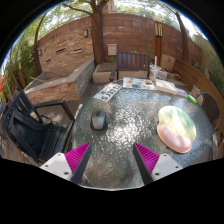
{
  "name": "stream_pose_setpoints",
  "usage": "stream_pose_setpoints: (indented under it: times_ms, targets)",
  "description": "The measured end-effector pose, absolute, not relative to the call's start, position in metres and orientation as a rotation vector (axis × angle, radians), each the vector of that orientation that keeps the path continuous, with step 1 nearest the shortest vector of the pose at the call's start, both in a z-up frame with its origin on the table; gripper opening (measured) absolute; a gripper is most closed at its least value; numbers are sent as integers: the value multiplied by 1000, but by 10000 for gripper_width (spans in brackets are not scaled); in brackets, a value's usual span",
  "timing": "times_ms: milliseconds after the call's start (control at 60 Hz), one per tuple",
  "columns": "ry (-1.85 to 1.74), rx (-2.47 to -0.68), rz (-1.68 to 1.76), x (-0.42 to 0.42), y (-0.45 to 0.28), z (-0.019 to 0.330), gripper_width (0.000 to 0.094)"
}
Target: Arrange mouse
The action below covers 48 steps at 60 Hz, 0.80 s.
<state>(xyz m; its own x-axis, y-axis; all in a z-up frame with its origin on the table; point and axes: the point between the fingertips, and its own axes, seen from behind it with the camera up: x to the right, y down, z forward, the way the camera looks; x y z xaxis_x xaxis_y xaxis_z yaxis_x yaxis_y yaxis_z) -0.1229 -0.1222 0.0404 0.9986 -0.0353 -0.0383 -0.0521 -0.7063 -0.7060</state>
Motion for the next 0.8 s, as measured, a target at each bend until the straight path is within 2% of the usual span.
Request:
stream_pose_setpoints:
  times_ms: [150, 217, 317, 383, 417, 617, 700, 800]
  targets:
    - [39, -2298, 31, -164, -35, 22, 858]
    - [6, -2286, 9, -165, -1, 11, 824]
    - [-6, -2313, -8, -178, 16, -11, 707]
    - [-8, -2335, -10, -174, 23, -24, 571]
    - [-13, -2317, -3, -176, 25, -19, 494]
    - [-74, -2343, 23, -182, 27, -18, 369]
    - [-75, -2312, 77, -188, 28, 5, 351]
    - [-84, -2185, 131, -187, 36, 76, 352]
